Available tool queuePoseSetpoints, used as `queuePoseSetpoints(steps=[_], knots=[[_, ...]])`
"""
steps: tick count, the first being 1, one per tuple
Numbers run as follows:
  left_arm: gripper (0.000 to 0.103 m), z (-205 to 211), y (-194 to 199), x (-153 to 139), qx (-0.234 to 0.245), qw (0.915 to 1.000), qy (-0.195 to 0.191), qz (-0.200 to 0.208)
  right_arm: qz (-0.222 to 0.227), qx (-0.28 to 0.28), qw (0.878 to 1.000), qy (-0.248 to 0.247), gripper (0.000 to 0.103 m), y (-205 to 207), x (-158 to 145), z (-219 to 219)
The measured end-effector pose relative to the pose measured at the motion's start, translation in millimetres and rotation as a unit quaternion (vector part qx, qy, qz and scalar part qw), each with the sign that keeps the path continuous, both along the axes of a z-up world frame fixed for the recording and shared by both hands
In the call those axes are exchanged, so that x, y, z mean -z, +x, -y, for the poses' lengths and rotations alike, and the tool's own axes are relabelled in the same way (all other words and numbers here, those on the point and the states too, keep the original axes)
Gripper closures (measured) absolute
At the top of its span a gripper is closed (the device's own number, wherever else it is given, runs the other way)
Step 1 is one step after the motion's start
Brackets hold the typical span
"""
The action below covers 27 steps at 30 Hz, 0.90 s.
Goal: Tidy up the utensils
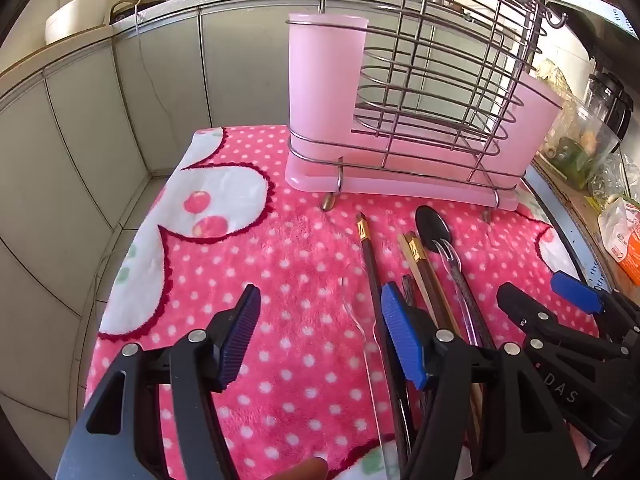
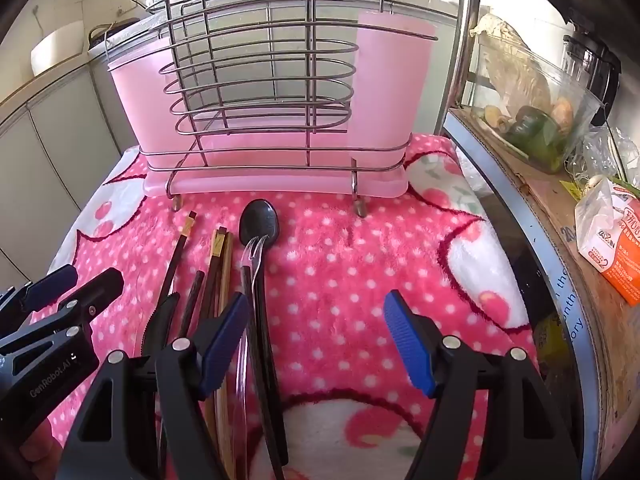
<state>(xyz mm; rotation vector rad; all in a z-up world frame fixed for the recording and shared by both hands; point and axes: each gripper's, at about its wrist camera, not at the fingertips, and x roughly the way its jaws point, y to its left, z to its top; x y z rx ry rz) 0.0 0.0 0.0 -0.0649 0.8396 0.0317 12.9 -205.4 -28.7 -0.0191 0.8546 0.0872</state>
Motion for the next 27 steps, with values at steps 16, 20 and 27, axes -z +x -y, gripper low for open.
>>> queuePoseSetpoints(steps=[16, 20, 27], knots=[[0.039, -1.2, -0.3, -0.4, -0.001, 1.0, 0.0, 0.0, 0.001, 0.001, 1.0, 0.004, 0.034, 0.1, 3.1, -2.9], [0.039, -1.5, -1.2, -0.4, -0.001, 1.0, 0.0, -0.002, 0.001, 0.001, 1.0, 0.003, 0.034, 0.1, 3.7, -3.6], [0.039, 0.7, -2.2, 6.3, 0.0, 1.0, 0.001, -0.002, 0.002, 0.002, 1.0, 0.003, 0.034, 0.4, -1.4, 3.9]])
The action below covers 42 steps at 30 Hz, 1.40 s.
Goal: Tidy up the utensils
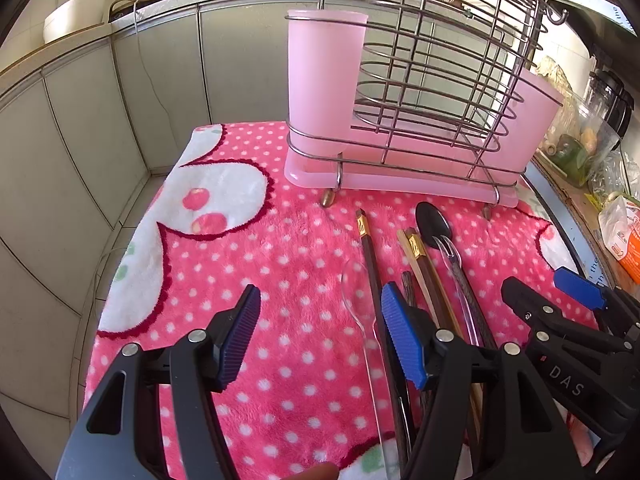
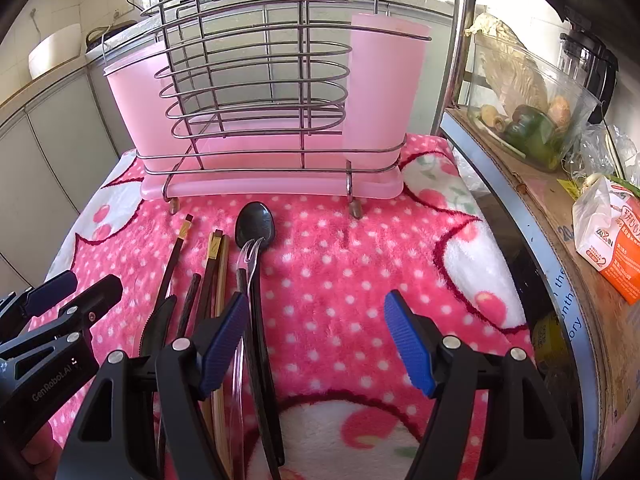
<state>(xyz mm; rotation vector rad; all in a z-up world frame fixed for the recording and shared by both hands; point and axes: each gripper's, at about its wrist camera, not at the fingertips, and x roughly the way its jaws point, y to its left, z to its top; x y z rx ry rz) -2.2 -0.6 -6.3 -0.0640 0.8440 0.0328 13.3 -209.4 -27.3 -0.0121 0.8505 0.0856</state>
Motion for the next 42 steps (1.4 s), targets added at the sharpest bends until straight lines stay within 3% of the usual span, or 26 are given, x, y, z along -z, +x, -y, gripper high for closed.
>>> queuePoseSetpoints(steps=[27, 38, 42], knots=[[0.039, 5, 2, 3, 0.002, 1.0, 0.0, -0.008, -0.002, -0.003, 1.0, 0.003, 0.034, 2, 8, 0], [0.039, -1, 11, 8, 0.011, 0.9996, -0.012, -0.024, -0.015, -0.02, 1.0, 0.017, 0.041, 8, 7, 0], [0.039, -8, 17, 9, 0.017, 0.999, -0.025, -0.033, -0.029, -0.025, 0.999, 0.031, 0.055, 15, 7, 7]])
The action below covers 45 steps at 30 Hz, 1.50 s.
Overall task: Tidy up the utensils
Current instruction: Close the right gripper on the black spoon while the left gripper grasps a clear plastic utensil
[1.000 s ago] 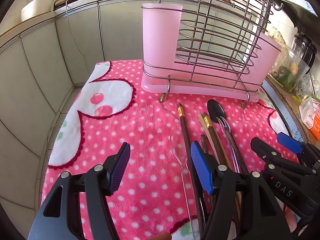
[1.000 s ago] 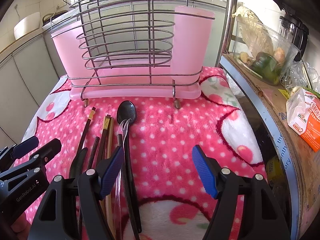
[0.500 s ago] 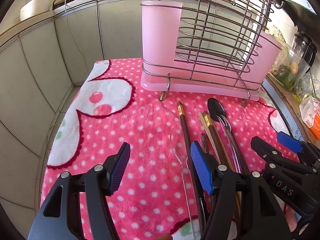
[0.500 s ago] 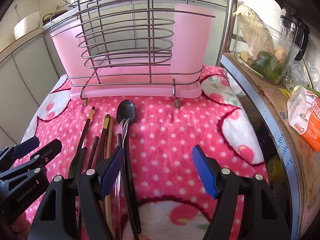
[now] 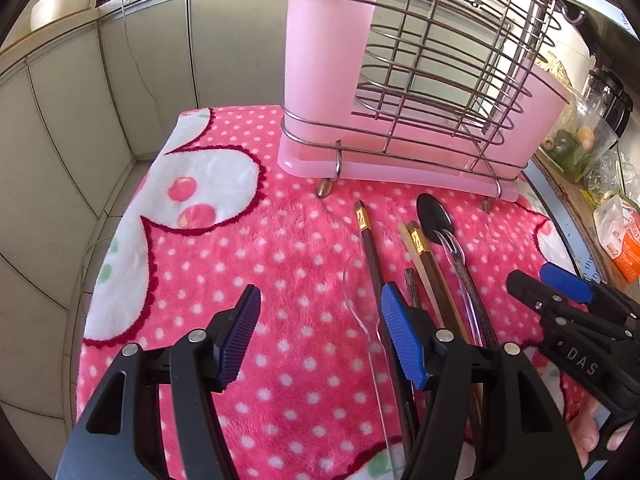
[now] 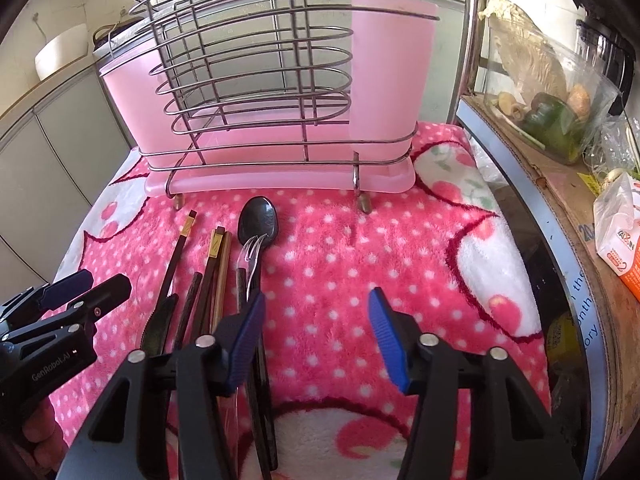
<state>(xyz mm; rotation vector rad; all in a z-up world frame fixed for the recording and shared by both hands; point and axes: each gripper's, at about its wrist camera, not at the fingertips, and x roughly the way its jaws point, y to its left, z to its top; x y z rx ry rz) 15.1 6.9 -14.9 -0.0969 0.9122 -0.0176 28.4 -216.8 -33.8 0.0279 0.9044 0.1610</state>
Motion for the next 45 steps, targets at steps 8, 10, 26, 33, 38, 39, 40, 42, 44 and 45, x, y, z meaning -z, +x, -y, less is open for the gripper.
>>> queuePoseSetpoints(steps=[8, 10, 26, 33, 38, 39, 40, 42, 44, 45], knots=[[0.071, -5, 24, 3, 0.037, 0.9967, -0.055, -0.047, -0.045, -0.01, 0.997, 0.06, 0.074, 15, 6, 21], [0.076, -1, 32, 2, 0.049, 0.9955, -0.06, -0.055, -0.054, -0.02, 0.995, 0.077, 0.078, 18, 5, 25], [0.092, 43, 86, 23, 0.08, 0.9907, -0.027, -0.107, -0.089, -0.099, 0.983, 0.129, 0.089, 28, 3, 1], [0.103, 21, 84, 18, 0.066, 0.9904, -0.058, -0.107, -0.091, -0.097, 0.984, 0.121, 0.088, 30, 4, 0], [0.103, 5, 80, 10, 0.051, 0.9919, -0.055, -0.103, -0.09, -0.084, 0.985, 0.124, 0.086, 32, 3, 9], [0.103, 3, 80, 9, 0.05, 0.9911, -0.06, -0.107, -0.091, -0.083, 0.984, 0.126, 0.086, 32, 3, 10], [0.103, 3, 82, 7, 0.049, 0.9898, -0.073, -0.112, -0.092, -0.082, 0.984, 0.128, 0.086, 33, 4, 11], [0.103, 1, 82, 3, 0.053, 0.9872, -0.092, -0.118, -0.092, -0.081, 0.984, 0.129, 0.086, 32, 4, 13], [0.089, 0, 85, -1, 0.05, 0.9874, -0.089, -0.121, -0.093, -0.08, 0.984, 0.131, 0.086, 33, 5, 15], [0.085, 2, 87, 0, 0.047, 0.9884, -0.08, -0.121, -0.093, -0.079, 0.984, 0.132, 0.086, 33, 5, 16]])
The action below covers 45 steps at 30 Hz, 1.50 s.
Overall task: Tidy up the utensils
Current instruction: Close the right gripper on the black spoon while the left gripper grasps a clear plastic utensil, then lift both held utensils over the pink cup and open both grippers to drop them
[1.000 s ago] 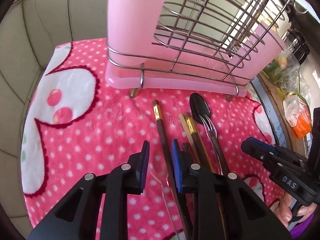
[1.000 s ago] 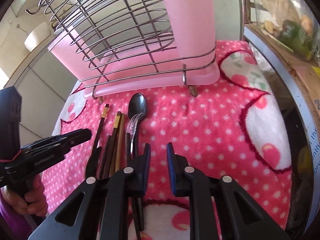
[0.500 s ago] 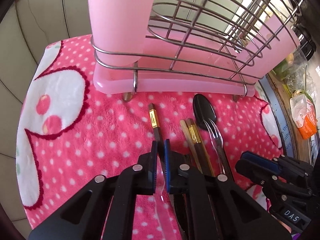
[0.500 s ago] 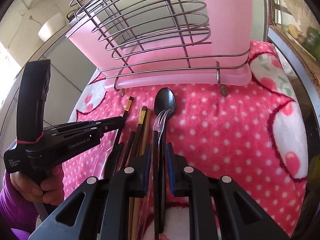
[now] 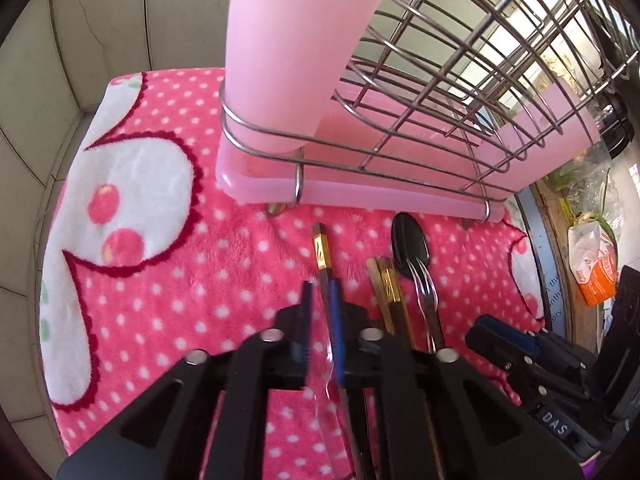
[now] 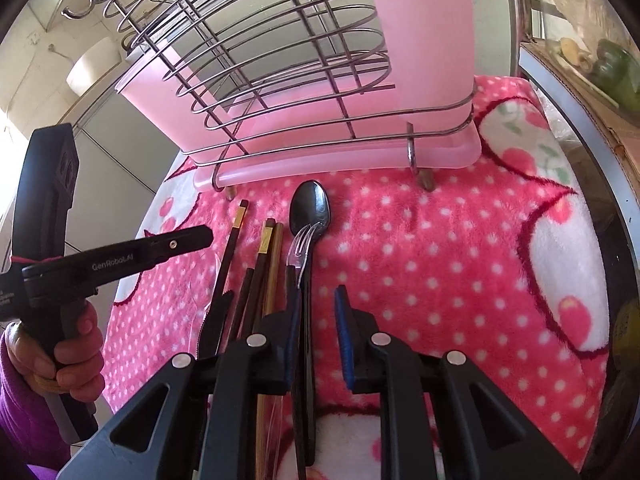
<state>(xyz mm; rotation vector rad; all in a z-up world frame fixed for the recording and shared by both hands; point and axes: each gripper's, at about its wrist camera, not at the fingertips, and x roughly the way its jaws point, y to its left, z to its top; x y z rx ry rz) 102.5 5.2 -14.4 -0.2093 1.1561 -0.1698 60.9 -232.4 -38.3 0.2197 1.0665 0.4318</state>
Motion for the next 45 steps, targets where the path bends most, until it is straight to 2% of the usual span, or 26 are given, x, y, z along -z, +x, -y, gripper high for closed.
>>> queuePoseSetpoints(steps=[1, 3, 7, 11, 13, 15, 16, 25, 28, 33, 37, 39, 41, 45], knots=[[0.082, 1, 3, 1, -0.004, 1.0, 0.009, -0.001, 0.0, 0.001, 1.0, 0.001, 0.086, 0, 0, 2], [0.082, -2, 4, 4, -0.014, 0.9998, 0.011, -0.008, 0.0, 0.005, 1.0, 0.002, 0.086, 0, -1, 6], [0.082, -24, -8, 9, -0.028, 0.999, -0.018, -0.03, 0.0, 0.01, 1.0, 0.007, 0.085, -1, -1, 14], [0.082, -26, -17, 19, -0.025, 0.9971, -0.051, -0.051, -0.013, 0.01, 1.0, 0.021, 0.085, 1, 3, 15], [0.082, -21, -20, 23, -0.019, 0.9975, -0.052, -0.044, -0.016, 0.008, 1.0, 0.023, 0.085, 1, 4, 13], [0.097, -15, -22, 23, -0.011, 0.9986, -0.04, -0.032, -0.015, 0.007, 1.0, 0.021, 0.085, 2, 2, 12], [0.101, -7, -21, 26, -0.011, 0.9989, -0.036, -0.03, -0.014, 0.007, 1.0, 0.02, 0.085, 4, 1, 10], [0.101, -38, -33, -4, -0.022, 0.9993, -0.018, 0.026, -0.021, 0.014, 1.0, 0.011, 0.084, 37, 5, -1], [0.101, -42, -35, -7, -0.019, 0.9989, -0.029, 0.033, -0.028, 0.014, 0.999, 0.019, 0.084, 51, 8, -6], [0.101, -44, -38, -8, -0.01, 0.998, -0.046, 0.042, -0.028, 0.01, 1.0, 0.0, 0.079, 73, 13, -20], [0.101, -47, -39, -8, -0.008, 0.9977, -0.047, 0.047, -0.04, 0.007, 0.999, -0.009, 0.079, 84, 22, -30], [0.101, -43, -38, -3, -0.01, 0.9976, -0.049, 0.048, -0.035, 0.009, 0.999, -0.011, 0.083, 86, 25, -31], [0.101, -44, -37, -4, -0.012, 0.9974, -0.05, 0.05, -0.033, 0.008, 0.999, -0.016, 0.098, 86, 25, -34], [0.101, -43, -37, -7, -0.012, 0.9969, -0.052, 0.058, -0.016, 0.011, 1.0, -0.008, 0.101, 75, 12, -31]])
